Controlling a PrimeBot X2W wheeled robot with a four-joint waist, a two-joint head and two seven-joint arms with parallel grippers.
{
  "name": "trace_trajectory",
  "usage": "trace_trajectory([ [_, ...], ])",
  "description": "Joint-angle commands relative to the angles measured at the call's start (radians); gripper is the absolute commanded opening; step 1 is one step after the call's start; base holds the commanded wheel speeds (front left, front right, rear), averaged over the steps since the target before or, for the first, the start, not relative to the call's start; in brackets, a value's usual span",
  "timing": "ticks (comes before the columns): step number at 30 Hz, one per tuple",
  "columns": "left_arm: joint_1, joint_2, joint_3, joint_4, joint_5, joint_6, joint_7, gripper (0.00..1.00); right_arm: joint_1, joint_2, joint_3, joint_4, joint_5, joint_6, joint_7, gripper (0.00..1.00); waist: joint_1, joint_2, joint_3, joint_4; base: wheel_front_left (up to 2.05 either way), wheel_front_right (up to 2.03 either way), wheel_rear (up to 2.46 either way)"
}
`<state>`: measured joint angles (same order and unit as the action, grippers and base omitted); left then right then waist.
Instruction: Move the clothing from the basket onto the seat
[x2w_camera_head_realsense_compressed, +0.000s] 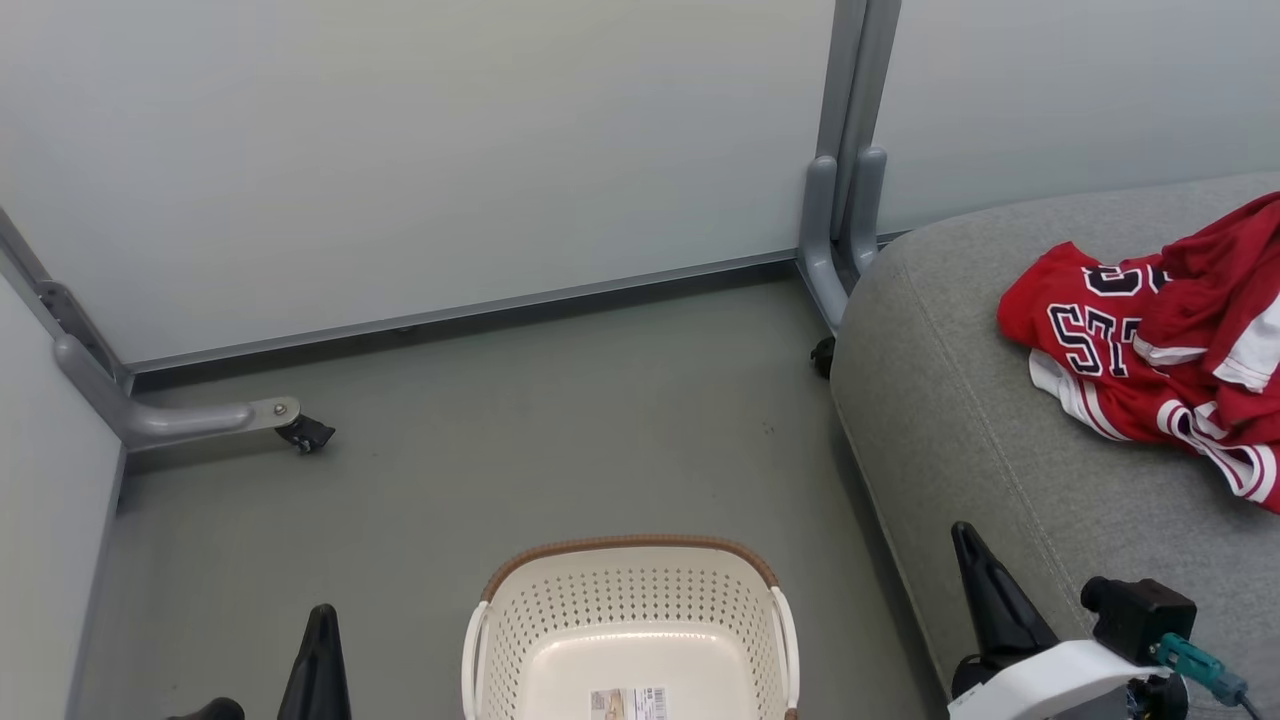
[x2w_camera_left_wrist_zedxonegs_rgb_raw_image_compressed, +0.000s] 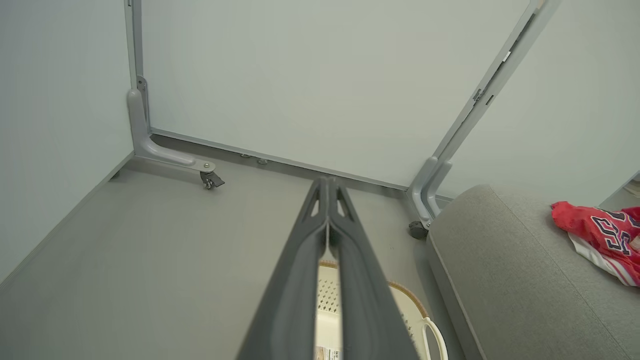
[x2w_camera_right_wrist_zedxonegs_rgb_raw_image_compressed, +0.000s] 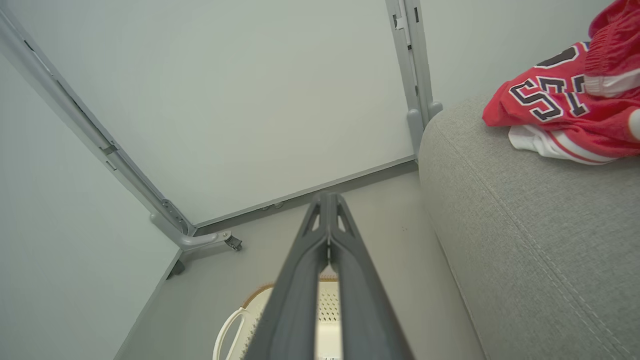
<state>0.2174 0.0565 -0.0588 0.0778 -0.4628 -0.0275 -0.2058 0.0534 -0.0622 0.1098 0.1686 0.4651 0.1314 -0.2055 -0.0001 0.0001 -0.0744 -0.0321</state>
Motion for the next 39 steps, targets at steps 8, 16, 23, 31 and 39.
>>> trace_trajectory([
  [8, -0.067, 0.016, 0.015, 0.013, -0.161, -0.018, 0.03, 0.0, -0.046, -0.012, -0.022, -0.003, 0.158, 0.0, 0.032, 0.0, 0.0001, -0.0001, 0.006, 0.002, 0.0, 0.0, 0.0],
  [16, -0.1, 0.02, 0.025, 0.033, -0.287, -0.029, 0.057, 0.0, -0.061, -0.015, -0.039, 0.006, 0.284, 0.0, 0.06, 0.0, 0.0001, -0.0001, 0.011, 0.005, 0.0, 0.0, 0.0],
  [23, -0.126, 0.023, 0.034, 0.045, -0.388, -0.038, 0.08, 0.0, -0.071, -0.017, -0.053, 0.013, 0.384, 0.0, 0.083, 0.0, 0.0001, -0.0001, 0.016, 0.007, 0.0, 0.0, 0.0],
  [31, -0.152, 0.025, 0.045, 0.059, -0.491, -0.046, 0.104, 0.0, -0.084, -0.018, -0.068, 0.02, 0.486, 0.0, 0.109, 0.0, 0.0001, -0.0001, 0.022, 0.009, 0.0, 0.0, 0.0],
  [39, -0.176, 0.026, 0.055, 0.073, -0.587, -0.054, 0.128, 0.0, -0.096, -0.019, -0.084, 0.027, 0.581, -0.001, 0.133, 0.0, 0.0001, -0.0001, 0.028, 0.011, 0.0, 0.0, 0.0],
])
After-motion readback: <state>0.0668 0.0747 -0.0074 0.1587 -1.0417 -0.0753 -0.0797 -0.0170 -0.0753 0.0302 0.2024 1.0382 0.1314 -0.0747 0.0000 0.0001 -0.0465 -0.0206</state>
